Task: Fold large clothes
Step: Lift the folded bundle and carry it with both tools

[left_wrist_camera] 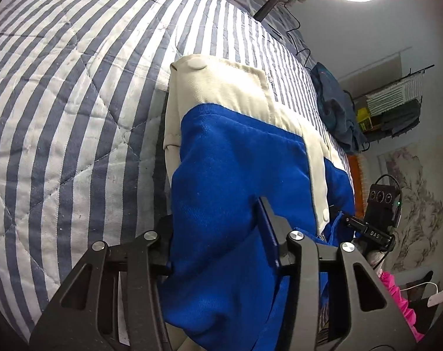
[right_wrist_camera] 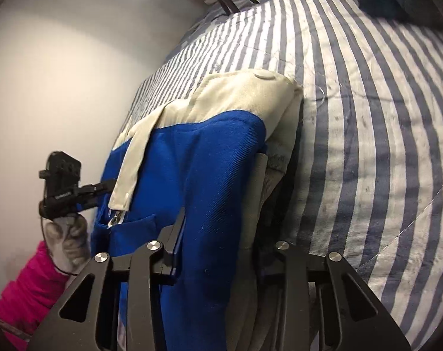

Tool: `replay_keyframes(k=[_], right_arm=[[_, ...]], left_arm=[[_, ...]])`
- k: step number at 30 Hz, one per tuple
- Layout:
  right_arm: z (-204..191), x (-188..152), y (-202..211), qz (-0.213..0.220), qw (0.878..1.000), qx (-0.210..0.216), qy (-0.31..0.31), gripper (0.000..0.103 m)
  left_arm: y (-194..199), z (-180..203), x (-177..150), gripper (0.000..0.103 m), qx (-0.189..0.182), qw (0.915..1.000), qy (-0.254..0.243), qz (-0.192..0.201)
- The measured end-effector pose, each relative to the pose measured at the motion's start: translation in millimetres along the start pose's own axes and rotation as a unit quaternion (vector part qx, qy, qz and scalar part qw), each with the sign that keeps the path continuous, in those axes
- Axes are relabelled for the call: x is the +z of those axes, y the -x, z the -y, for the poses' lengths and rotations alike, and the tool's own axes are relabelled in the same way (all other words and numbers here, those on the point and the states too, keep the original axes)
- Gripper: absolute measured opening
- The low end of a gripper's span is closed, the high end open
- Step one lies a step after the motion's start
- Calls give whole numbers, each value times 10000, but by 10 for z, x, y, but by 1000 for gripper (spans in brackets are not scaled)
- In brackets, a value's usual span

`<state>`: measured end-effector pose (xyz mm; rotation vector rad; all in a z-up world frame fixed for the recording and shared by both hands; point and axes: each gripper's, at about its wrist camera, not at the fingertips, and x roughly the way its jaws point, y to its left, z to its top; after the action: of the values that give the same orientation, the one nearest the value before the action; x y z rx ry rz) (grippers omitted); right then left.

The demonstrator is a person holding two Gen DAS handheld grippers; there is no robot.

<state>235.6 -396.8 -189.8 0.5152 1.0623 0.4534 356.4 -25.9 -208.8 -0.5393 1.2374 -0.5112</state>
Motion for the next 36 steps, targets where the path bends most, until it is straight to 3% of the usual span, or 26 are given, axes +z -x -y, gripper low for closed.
replay_keyframes(k=[4, 8, 10, 15, 20, 27, 36], right_arm=[[29, 2, -38, -35, 9999, 35, -123, 42], [47, 10, -57, -63, 9998, 35, -177, 48], [19, 6, -74, -67, 9999, -47, -128, 48], [-199, 6, -85, -19, 9991, -401, 130, 34], [-660, 2, -54, 55, 9905, -1143, 758, 27], [-1170, -70, 50, 145, 9746, -1777, 1353, 25], [-1371, -228, 607, 591, 9554, -2258, 1807, 24]], left_arm=[[-68, -88, 29, 63, -46, 9997, 158, -152], [-130, -75, 15, 67, -113, 9999, 13, -92], [-140, -33, -3, 62, -4, 10000, -83, -30], [-92, 232, -69, 44, 451, 9978, -464, 165], [36, 636, -195, 31, 1014, 9870, -1159, 465], [212, 1010, -434, 25, 1263, 9755, -1669, 682], [387, 1600, -734, 24, 1250, 9581, -2374, 1002]])
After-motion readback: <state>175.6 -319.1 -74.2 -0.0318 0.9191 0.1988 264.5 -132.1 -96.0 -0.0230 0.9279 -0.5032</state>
